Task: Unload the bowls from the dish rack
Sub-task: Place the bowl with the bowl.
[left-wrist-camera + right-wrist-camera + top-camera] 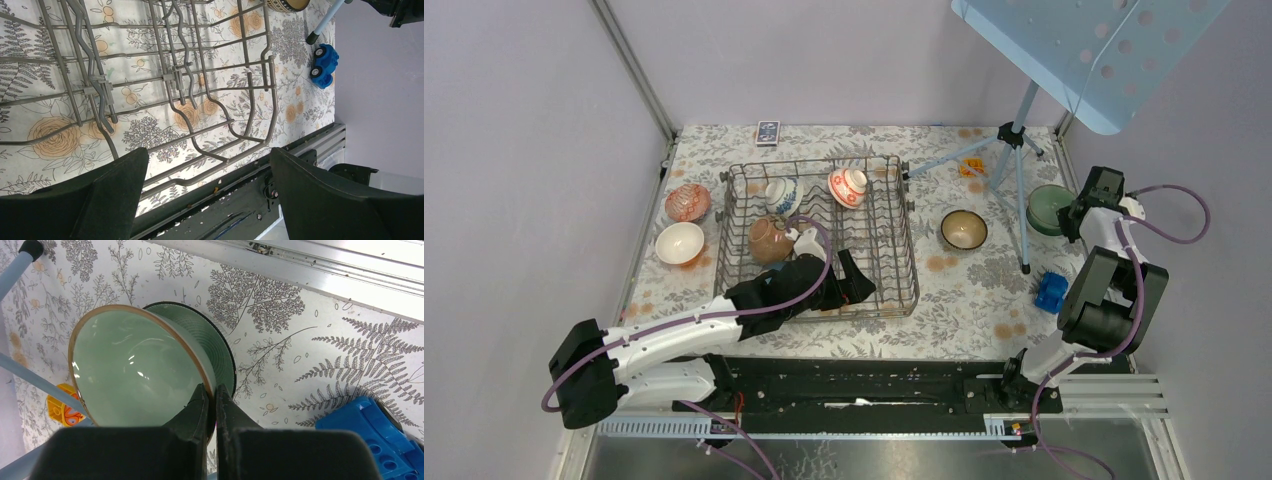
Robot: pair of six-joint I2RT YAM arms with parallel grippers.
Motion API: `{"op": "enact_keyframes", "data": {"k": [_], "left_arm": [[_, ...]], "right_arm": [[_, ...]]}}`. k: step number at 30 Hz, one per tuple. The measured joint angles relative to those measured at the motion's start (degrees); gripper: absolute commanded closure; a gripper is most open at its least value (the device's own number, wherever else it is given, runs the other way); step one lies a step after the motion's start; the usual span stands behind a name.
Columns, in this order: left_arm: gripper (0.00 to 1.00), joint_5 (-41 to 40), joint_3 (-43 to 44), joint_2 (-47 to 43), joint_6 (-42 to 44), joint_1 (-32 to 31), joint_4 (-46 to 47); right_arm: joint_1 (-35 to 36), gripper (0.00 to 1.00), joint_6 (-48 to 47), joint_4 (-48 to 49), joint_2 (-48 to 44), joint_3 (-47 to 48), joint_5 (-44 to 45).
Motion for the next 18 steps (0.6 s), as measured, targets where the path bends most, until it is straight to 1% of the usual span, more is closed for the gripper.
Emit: {"op": "enact_keyframes", "data": {"k": [11,13,18], "left_arm": [[0.04,0.35,0.00,0.28,0.00,0.00,0.33],[0.04,0.50,0.00,0.74,0.00,0.00,0.66],[0.04,0.66,0.00,1.16,-0.02,0.00,0.94]], "right_arm": [[-0.17,1.00,-0.68,0.09,0.04,-0.52,0.07],[-0.20,0.98,-0.81,0.11,0.20,-0.52,0.07],[-0.31,0.98,-1.11,0.11,0.85,-0.52,-0.04]]}}
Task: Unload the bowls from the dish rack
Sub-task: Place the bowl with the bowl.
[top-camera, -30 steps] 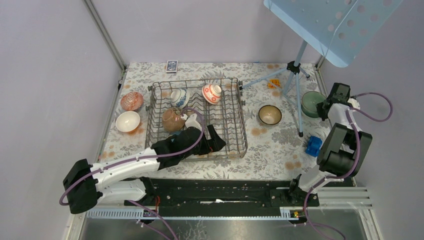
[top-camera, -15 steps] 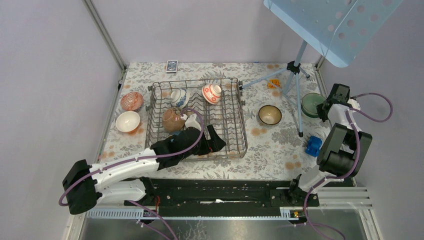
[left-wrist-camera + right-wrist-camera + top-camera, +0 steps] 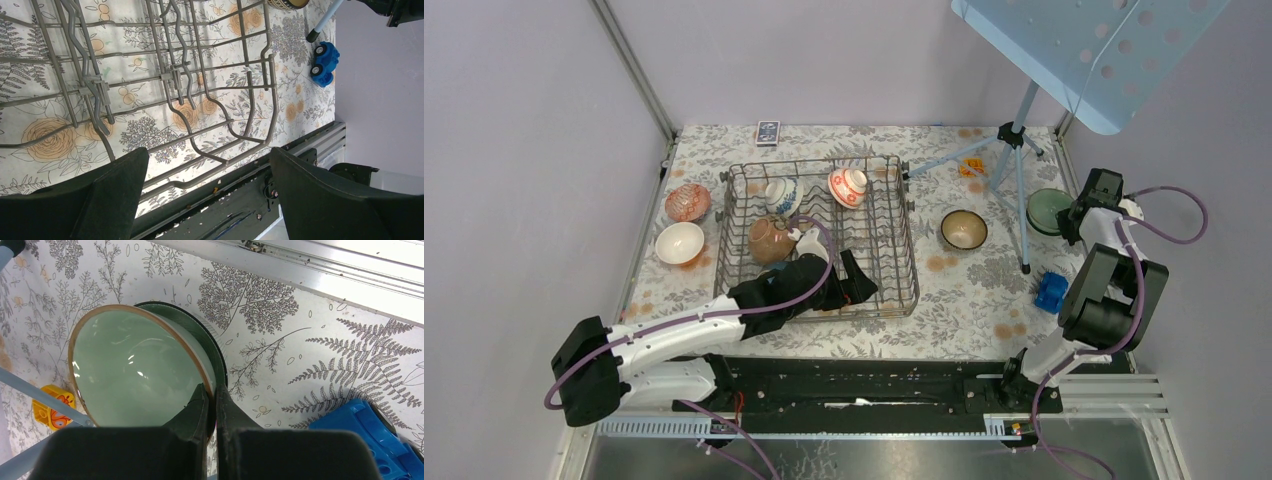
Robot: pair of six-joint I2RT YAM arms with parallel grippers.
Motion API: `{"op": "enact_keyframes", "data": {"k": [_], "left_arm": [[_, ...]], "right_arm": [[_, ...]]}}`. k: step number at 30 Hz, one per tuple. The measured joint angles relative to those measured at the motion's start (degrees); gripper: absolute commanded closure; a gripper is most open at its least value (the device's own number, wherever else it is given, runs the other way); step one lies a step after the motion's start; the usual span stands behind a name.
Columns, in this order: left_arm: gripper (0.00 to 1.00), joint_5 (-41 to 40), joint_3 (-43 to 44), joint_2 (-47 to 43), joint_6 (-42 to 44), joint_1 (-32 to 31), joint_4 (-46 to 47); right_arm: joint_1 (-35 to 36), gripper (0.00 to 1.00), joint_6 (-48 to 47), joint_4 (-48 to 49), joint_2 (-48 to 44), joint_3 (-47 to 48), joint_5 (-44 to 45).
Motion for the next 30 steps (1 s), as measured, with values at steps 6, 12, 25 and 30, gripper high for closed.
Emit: {"op": "enact_keyframes", "data": {"k": [6,12,25,30], "left_arm": [[0.04,0.11,0.00,0.02,0.00,0.00,0.07],[0.04,0.13,0.00,0.04,0.02,0.00,0.07],[0.05,0.15,-0.02,0.02,0.02,0.00,0.07],[0.04,0.24,-0.52,-0.20,0.07,0.00,0.26]], "right_arm": [[-0.13,0.92,-0.31,0.00,0.55,-0.04,-0.02],[-0.13,0.80,-0.59,0.00,0.55,-0.04,-0.07],[-0.24,0.60,-0.68,0.42,0.50,-0.02,-0.09],[-0.24,0.55,-1.20,-0.87,-0.04,0.83,-0.04]]}}
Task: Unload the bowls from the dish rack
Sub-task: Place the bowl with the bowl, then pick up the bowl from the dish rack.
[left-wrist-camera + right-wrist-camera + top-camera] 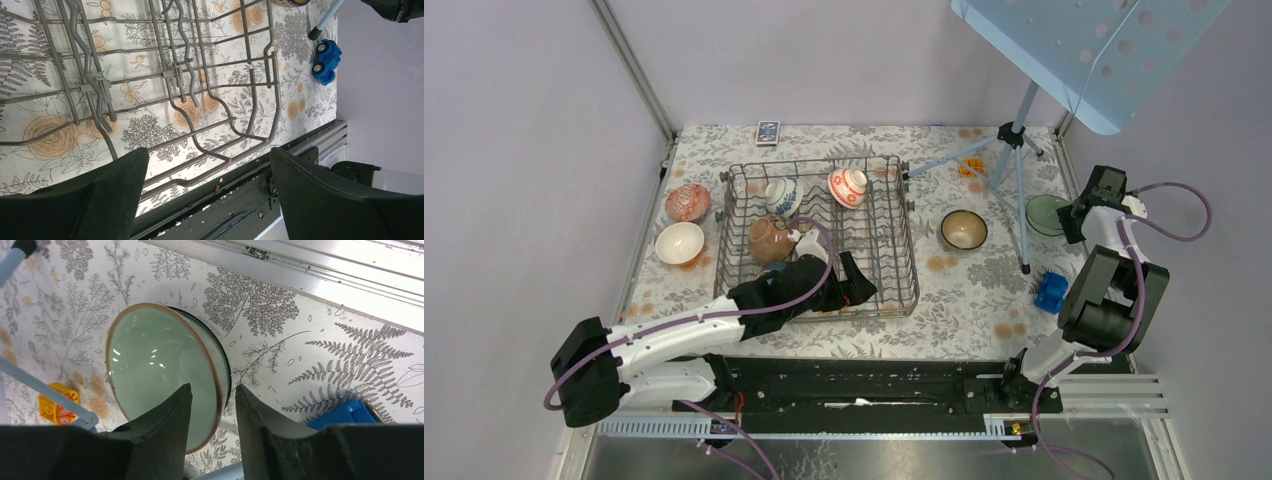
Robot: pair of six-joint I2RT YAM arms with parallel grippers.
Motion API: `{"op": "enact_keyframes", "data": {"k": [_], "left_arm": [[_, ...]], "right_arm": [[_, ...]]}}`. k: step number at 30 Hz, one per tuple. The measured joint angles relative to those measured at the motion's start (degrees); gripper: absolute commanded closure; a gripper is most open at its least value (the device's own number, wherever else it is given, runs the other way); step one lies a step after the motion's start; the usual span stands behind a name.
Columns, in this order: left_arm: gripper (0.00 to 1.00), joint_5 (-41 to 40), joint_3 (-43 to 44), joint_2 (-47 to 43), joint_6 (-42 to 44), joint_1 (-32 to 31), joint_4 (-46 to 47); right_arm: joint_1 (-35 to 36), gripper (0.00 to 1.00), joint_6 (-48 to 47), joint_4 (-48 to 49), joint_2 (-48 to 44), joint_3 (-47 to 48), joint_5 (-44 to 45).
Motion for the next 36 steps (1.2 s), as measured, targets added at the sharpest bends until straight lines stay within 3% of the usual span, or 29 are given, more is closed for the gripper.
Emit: {"op": "enact_keyframes", "data": {"k": [7,13,24,36], "left_arm": [[0.04,0.26,-0.68,-1.68,0.09,0.00,0.33],[0.04,0.31,-1.01,-2.23,0.22,0.00,0.72],[0.04,0.31,-1.84,-2.19,0.20,0.00,1.38],[0.04,0.94,-1.92,-1.66,0.20,0.00,1.99]], "right_arm": [[0.00,0.62,-0.85,-1.09,-2.45,1.01,0.11],[0.00,0.62,-1.31,-1.64,-3.06,1.01,0.07],[0.00,0.87,-2.23,-1.90,-2.95,0.94,-0.04],[-0.15,0.87,-2.80,-0.94,-1.36,0.37,-1.42]]}}
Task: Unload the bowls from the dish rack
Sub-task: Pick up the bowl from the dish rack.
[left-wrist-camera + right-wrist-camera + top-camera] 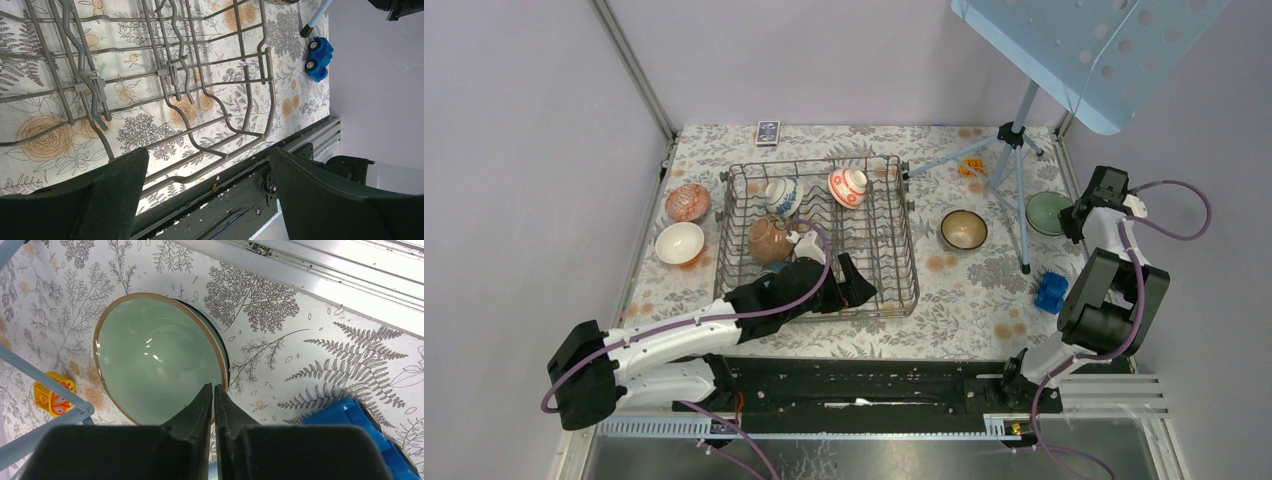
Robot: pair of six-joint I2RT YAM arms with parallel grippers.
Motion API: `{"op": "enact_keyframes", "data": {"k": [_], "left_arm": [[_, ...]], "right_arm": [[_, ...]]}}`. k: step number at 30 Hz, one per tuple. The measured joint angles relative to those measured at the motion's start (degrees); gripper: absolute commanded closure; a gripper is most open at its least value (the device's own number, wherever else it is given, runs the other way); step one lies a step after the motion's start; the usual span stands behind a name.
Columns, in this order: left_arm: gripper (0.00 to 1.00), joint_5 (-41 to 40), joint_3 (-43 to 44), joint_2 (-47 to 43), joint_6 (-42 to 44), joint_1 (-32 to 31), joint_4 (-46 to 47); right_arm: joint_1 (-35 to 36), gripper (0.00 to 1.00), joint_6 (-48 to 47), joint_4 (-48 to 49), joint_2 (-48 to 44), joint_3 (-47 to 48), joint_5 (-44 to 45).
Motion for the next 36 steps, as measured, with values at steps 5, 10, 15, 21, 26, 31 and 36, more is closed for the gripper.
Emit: {"op": "enact_keyframes", "data": {"k": [5,10,15,21,26,31,36], "left_arm": [[0.04,0.02,0.00,0.00,0.00,0.00,0.00],[0.04,0.04,0.00,0.00,0.02,0.00,0.00],[0.04,0.02,0.00,-0.02,0.02,0.00,-0.04],[0.04,0.00,0.00,-0.48,0.26,0.00,-0.57],[0.04,0.00,0.04,-1.97,0.26,0.00,-1.62],[0.03,-0.07,0.63,-3.08,0.26,0.00,-3.80],[0.03,-1.64,2.93,-3.80,1.31,0.00,-7.48]], "right_arm": [[0.00,0.85,0.00,0.28,0.00,-0.33,-0.11],[0.00,0.70,0.09,0.17,-0.02,-0.11,-0.22],[0.02,0.56,0.39,-0.79,-1.70,0.85,-0.46],[0.61,0.52,2.32,-1.03,-10.10,-0.07,-1.11],[2.80,0.51,5.09,-0.31,-20.55,-6.78,-3.72],[7.69,0.51,6.71,-1.36,-33.00,-16.02,-6.21],[16.52,0.50,4.68,-1.77,-45.70,-21.31,-10.73]]}}
